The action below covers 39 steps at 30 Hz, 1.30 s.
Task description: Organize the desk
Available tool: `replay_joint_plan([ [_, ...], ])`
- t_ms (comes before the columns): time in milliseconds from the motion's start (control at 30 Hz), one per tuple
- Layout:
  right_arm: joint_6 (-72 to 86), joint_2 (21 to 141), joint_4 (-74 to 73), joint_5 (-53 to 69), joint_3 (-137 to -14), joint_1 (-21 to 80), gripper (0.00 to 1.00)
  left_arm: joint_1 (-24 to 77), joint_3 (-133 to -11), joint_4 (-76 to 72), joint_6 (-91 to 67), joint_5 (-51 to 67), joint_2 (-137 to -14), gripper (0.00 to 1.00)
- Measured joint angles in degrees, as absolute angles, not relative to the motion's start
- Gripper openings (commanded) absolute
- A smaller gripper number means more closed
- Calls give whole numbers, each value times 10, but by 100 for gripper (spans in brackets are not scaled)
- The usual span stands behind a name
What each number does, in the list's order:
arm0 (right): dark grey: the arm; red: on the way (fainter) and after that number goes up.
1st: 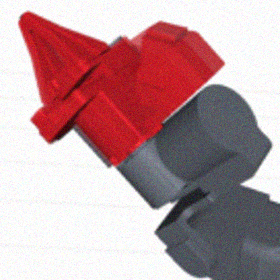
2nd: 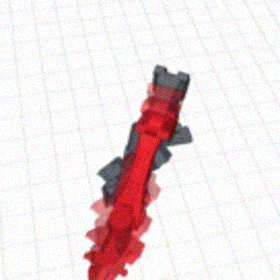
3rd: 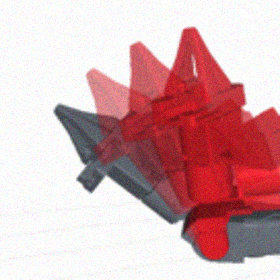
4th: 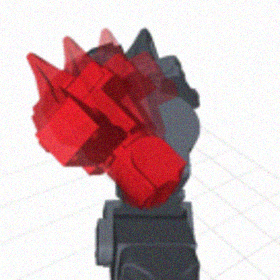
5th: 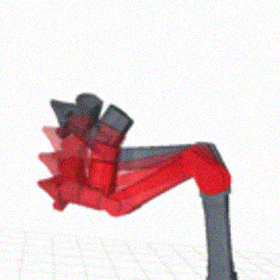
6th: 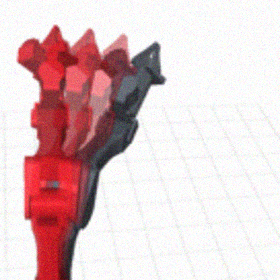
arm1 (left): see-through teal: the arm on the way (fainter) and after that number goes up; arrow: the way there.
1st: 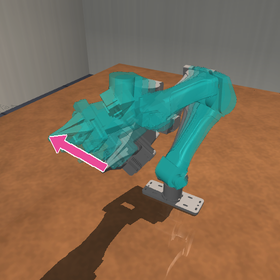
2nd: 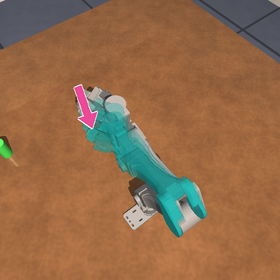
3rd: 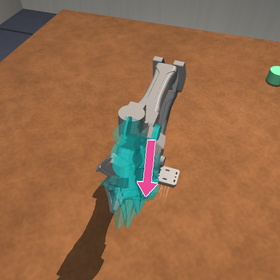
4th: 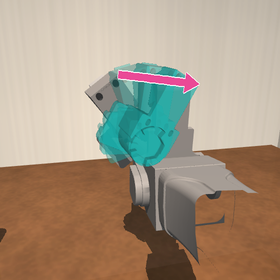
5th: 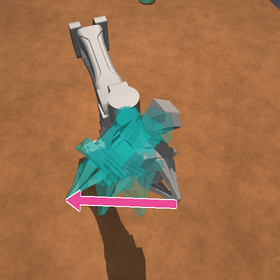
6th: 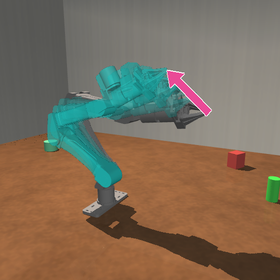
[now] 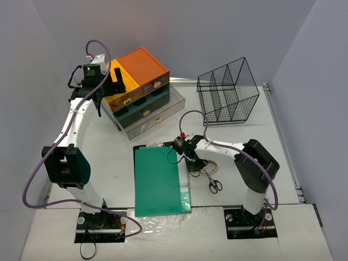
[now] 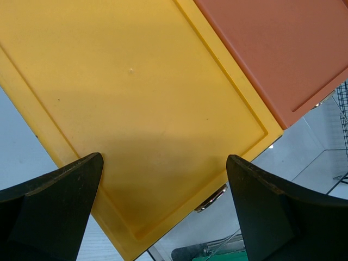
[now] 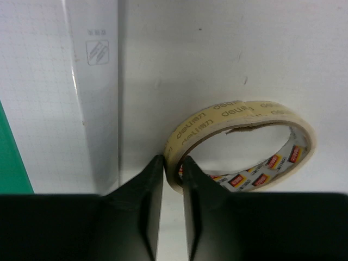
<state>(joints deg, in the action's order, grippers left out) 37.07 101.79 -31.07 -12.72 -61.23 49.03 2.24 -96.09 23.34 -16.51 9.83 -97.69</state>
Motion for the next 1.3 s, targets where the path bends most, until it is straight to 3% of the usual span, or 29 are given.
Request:
replay_joint_plan([
  [67, 370, 1018, -306, -121, -611, 487, 0, 22, -961, 234, -165, 98, -977, 97],
  [533, 370, 1002, -313, -116, -637, 480, 0, 22, -963, 237, -165, 100, -978, 97],
  [967, 298, 948, -314, -139, -915, 483, 0, 22, -971, 244, -165, 100, -981, 97],
  [1300, 234, 1050, -223, -99, -1042, 480, 0, 22, -971, 244, -165, 100, -981, 97],
])
